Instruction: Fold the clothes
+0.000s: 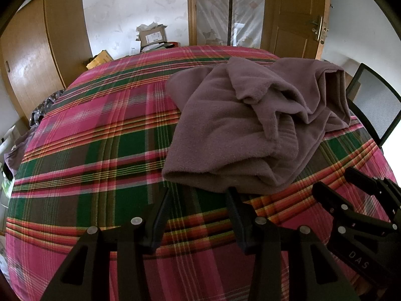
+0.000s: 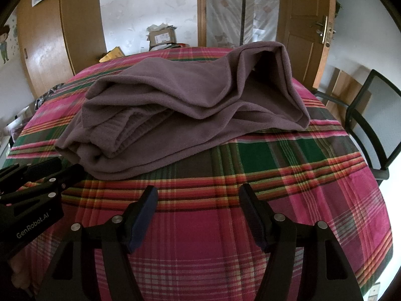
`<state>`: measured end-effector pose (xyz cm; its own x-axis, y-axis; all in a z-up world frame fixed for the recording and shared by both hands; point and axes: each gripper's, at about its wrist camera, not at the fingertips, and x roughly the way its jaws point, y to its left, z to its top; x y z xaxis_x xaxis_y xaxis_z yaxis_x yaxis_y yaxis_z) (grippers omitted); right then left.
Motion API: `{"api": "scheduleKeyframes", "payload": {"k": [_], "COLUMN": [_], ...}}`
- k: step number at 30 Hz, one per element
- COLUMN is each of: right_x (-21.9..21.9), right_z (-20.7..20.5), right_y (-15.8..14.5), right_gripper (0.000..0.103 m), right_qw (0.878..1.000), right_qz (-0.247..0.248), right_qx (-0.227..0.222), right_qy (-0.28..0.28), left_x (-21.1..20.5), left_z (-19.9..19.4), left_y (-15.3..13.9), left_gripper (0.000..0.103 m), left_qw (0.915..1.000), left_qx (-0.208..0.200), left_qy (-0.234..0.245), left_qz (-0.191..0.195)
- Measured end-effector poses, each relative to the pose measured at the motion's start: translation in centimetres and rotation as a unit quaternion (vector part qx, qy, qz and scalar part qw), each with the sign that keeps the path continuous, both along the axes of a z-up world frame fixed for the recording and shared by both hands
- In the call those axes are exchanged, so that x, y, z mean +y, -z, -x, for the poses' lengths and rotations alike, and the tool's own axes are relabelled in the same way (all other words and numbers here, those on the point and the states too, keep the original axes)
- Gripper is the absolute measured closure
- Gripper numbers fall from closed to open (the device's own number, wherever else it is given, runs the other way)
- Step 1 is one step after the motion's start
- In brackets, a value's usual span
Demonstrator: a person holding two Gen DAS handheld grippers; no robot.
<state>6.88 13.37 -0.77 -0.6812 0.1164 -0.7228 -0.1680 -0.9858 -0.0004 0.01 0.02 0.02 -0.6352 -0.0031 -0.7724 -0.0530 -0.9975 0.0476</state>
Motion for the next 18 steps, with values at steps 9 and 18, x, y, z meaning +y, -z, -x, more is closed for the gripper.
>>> {"api": "scheduleKeyframes", "payload": {"k": [9,18], "right_x": [-0.04,-0.07], "right_z": [-0.01,-0.02], "right_y": [-0.11,-0.23], "right_gripper": [0.034,0.033], "right_qw": [1.000,1.000], "right_qz": [0.000,0.000], "right_qx": [0.000,0.000], "right_qy": [0.000,0.000], "left_x": [-0.12,-0.14], "left_z": [0.07,0.56], "left_y": [0.15,-0.09], "left_gripper": [0.057,0.056], "left_qw": [1.0000,1.0000], "left_qx": [0.003,0.002], "left_qy": [0.006,0.002], "left_qz": [-0.002,-0.005]}}
